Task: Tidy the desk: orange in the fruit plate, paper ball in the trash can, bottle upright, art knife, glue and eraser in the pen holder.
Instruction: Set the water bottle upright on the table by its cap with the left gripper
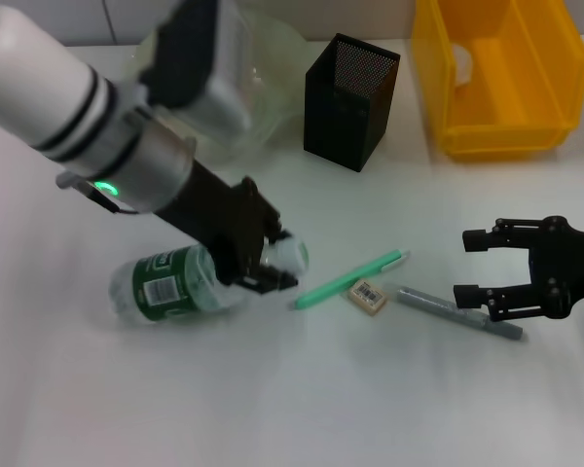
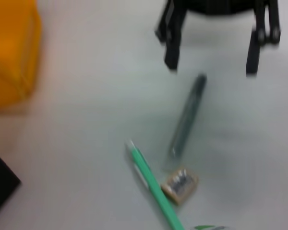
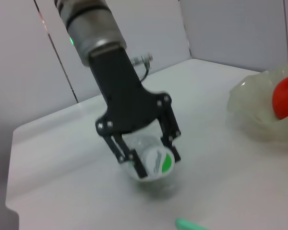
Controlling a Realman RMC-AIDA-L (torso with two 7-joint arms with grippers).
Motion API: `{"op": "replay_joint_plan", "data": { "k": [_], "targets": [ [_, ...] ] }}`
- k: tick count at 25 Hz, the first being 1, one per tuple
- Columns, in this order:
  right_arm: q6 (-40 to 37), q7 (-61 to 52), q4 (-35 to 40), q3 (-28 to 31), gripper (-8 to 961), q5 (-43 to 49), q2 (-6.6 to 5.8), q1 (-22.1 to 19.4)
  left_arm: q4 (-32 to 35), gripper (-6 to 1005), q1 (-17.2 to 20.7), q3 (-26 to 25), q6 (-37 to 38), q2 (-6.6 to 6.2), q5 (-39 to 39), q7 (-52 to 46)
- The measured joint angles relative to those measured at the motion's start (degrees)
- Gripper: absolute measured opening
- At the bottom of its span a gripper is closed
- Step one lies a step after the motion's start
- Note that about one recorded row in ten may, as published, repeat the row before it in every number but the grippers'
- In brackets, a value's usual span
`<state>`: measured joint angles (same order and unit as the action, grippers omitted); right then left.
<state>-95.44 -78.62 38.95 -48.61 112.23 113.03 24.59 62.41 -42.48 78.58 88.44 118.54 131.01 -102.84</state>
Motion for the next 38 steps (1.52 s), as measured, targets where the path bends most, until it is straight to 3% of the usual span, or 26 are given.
{"op": "replay_joint_plan", "data": {
  "k": [4, 14, 27, 38],
  "targets": [
    [-0.04, -0.08, 0.13, 0.0, 817, 0.0, 0.0, 0.06, 2.01, 443, 1.94, -8.01, 2.49, -0.15, -3.19, 2.64],
    [0.02, -0.66, 0.27, 0.0, 817, 0.0, -0.01, 0.33, 2.19, 443, 4.14, -22.32, 6.32, -0.42, -6.91, 5.51],
    [0.03, -1.75, 0.97, -0.02, 816, 0.01, 0.0, 0.37, -0.02, 444, 5.59, -37.68, 5.02, -0.59, -7.35, 6.07],
    [-0.32, -3.36, 2.27, -0.34, 816, 0.01, 0.15, 0.44, -1.1, 444, 8.0, -40.15, -2.96, -0.44, -7.42, 4.9]
  ]
}}
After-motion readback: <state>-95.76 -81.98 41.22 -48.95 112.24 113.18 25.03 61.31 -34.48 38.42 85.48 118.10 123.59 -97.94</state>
